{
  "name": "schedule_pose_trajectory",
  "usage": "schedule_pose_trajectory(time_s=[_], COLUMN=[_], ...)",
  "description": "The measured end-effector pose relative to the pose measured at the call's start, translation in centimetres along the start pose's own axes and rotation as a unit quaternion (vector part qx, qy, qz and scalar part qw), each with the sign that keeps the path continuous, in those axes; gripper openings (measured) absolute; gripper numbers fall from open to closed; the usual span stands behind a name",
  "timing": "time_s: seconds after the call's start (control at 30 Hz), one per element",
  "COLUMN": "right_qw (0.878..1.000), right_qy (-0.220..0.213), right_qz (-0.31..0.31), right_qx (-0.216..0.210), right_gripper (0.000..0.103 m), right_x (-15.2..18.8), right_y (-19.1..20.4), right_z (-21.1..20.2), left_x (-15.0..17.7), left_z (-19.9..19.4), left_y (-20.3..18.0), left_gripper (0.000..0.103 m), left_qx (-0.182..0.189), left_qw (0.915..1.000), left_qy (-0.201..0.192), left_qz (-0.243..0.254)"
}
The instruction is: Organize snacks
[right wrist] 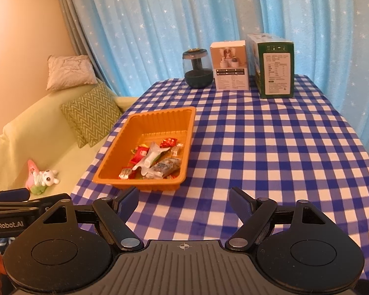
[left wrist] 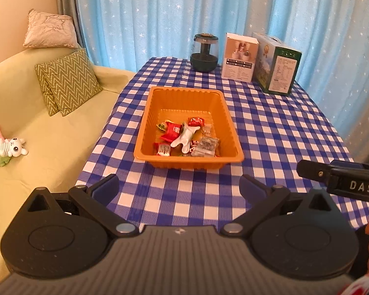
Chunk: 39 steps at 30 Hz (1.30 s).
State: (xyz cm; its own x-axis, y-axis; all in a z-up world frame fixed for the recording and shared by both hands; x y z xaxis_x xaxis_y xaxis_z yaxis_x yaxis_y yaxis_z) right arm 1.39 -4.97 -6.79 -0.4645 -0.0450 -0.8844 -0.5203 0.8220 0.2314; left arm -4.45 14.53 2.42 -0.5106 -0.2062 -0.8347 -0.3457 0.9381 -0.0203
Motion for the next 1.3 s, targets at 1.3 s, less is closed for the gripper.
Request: schedule_pose_trajectory(time_s=[1.3], right_qw=[0.999], right_qy=[-0.038], right_qz=[-0.017], right_qx=[0.018], right_gripper=[0.081], right_x=[1.5], right_y=[0.4], right_z=[-8.9], left_x=[1.1], left_z=[-8.0], left_y=[-2.0], left_gripper=[0.103], left_qx=[0.009], left_qw=[0.9986], left_qy=[-0.051], left_qz=[-0.004])
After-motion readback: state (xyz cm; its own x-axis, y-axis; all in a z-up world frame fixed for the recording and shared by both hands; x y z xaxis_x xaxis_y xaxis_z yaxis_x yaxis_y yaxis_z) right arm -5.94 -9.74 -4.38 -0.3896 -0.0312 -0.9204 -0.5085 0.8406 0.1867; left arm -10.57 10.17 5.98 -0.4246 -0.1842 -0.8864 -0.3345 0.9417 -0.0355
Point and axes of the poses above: each gripper's, at about its wrist camera, not at the fingertips, and z roughly the way its jaws point, y to its left, x to its underside, the point moved 3 cm from there along z, roughly the way its jaws point, and after that the axes turned 10 degrees about -y, right-handed, at the moved point
